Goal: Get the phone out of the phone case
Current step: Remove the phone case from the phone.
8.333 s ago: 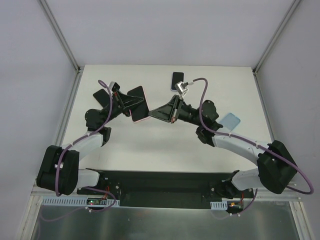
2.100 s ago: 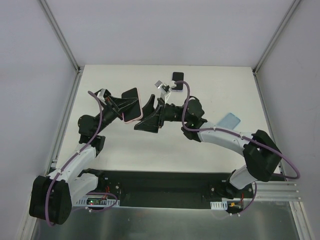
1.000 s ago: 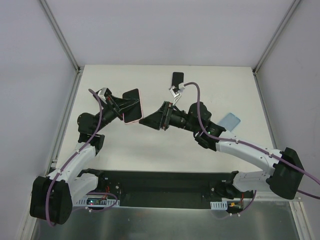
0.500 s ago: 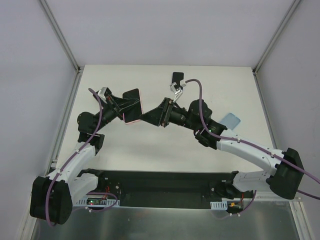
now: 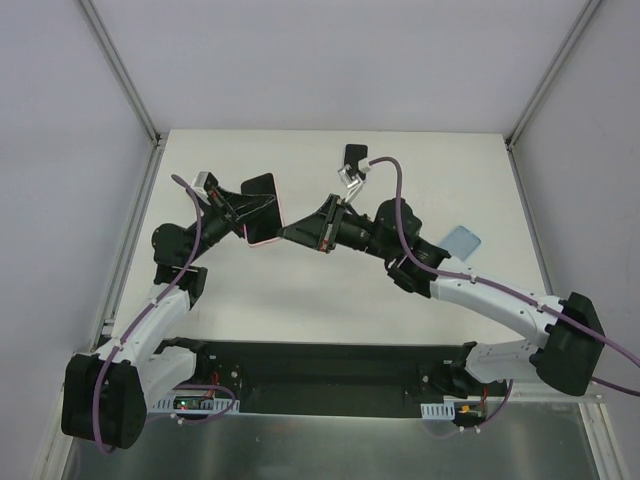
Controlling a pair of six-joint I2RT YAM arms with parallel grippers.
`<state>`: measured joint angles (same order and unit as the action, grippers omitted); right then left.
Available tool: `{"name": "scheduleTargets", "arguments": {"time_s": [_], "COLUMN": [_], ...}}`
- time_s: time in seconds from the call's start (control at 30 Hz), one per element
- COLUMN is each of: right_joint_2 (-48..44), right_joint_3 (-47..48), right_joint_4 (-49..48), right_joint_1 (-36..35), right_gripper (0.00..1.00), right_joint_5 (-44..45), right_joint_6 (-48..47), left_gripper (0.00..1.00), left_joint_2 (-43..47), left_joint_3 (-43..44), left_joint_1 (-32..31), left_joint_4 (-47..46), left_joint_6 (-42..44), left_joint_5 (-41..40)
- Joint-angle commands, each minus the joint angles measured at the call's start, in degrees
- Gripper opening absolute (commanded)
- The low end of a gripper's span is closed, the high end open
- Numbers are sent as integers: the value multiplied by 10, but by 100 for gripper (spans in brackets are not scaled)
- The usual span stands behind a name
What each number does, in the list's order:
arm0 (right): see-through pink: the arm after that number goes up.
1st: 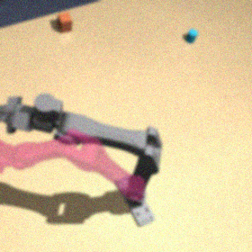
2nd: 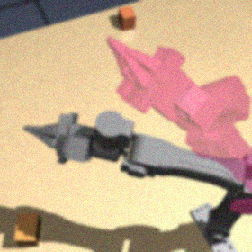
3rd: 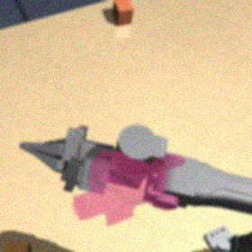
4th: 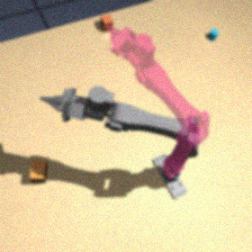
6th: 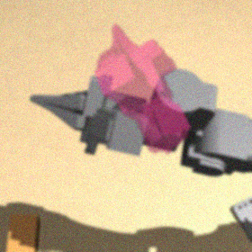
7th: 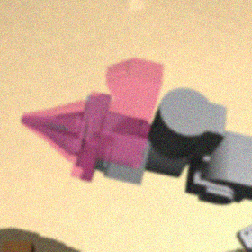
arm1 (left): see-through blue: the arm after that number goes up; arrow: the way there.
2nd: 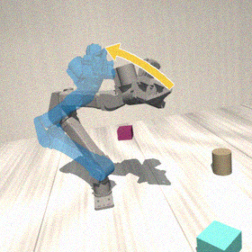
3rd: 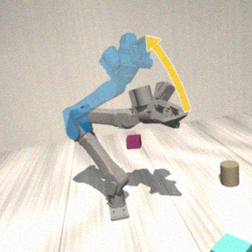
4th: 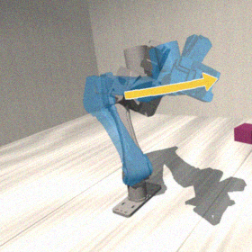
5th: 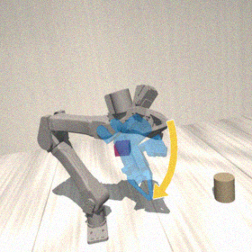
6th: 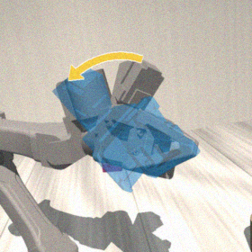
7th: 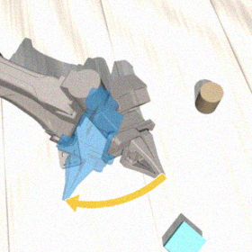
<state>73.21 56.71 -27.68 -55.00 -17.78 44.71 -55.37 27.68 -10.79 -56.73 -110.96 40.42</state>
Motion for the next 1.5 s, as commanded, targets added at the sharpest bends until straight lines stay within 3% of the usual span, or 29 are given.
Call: {"name": "scheduleTargets", "arguments": {"time_s": [0.0,0.33,0.7,1.17,1.37,1.4,1.43,1.47], "right_joint_2": [7,5,53,81,69,67,62,60], "right_joint_3": [5,-17,28,46,47,46,46,43], "right_joint_4": [-95,-276,-335,-352,-284,-253,-244,-240], "right_joint_1": [-4,-16,-22,-22,-16,-12,-9,-7], "right_gripper": [1,1,1,1,2,9,33,46], "right_joint_5": [-23,-131,-232,-226,-168,-157,-157,-158], "right_joint_6": [11,-135,-212,-209,-191,-187,-182,-165], "left_gripper": [0,0,0,0,0,0,0,0], "left_joint_2": [12,22,60,73,78,77,76,75], "left_joint_3": [27,26,26,29,30,31,33,35], "left_joint_1": [2,2,2,2,2,2,2,2], "left_joint_4": [-33,-32,11,10,14,14,14,15], "left_joint_6": [-6,-80,-95,-103,-92,-89,-84,-82], "left_joint_5": [5,4,3,5,1,1,2,2]}}
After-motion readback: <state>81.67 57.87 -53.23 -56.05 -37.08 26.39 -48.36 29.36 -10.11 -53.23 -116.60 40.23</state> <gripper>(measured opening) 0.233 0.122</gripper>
